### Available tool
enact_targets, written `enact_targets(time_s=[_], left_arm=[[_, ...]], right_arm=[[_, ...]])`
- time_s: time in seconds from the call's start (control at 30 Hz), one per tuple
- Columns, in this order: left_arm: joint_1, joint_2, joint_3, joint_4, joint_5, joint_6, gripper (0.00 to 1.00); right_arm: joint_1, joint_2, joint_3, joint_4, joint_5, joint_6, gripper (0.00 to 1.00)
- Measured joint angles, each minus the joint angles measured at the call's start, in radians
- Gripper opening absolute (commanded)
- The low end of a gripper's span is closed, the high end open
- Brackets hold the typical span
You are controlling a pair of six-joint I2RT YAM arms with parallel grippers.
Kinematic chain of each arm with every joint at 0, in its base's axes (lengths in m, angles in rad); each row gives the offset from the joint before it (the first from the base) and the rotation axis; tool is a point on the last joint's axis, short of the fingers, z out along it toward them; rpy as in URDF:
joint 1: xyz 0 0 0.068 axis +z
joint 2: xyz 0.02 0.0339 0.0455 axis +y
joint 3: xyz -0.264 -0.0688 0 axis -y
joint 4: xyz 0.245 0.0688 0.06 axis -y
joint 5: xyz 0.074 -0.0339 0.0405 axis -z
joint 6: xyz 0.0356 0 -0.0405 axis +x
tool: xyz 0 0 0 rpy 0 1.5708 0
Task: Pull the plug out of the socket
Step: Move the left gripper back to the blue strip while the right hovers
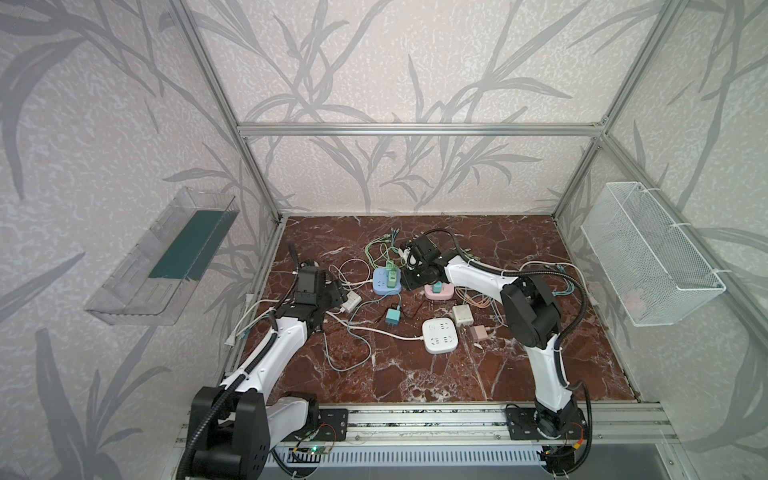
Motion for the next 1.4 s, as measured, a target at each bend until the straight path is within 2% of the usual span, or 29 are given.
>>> enact_targets(time_s=[0.3, 0.7, 1.03, 1.4], left_arm=[[-0.033, -0.043, 0.015, -0.010, -0.084, 0.006, 0.75], [-0.147, -0.031, 0.069, -0.012, -0.138, 0.041, 0.75], [-0.269, 0.110, 0.146, 0.007, -0.164, 0.117, 0.75], [-0.300, 0.274, 0.236, 0.019, -0.079, 0.190, 0.73]], right_arm=[[0.000, -0.033, -0.011, 0.014, -0.005, 0.001, 0.42], [0.000, -0.100, -0.063, 0.041, 0.008, 0.020, 0.42], [0.000, -0.120, -0.100, 0.075, 0.016, 0.035, 0.43], [0.004, -0.151, -0.129, 0.112, 0.017, 0.080, 0.43]])
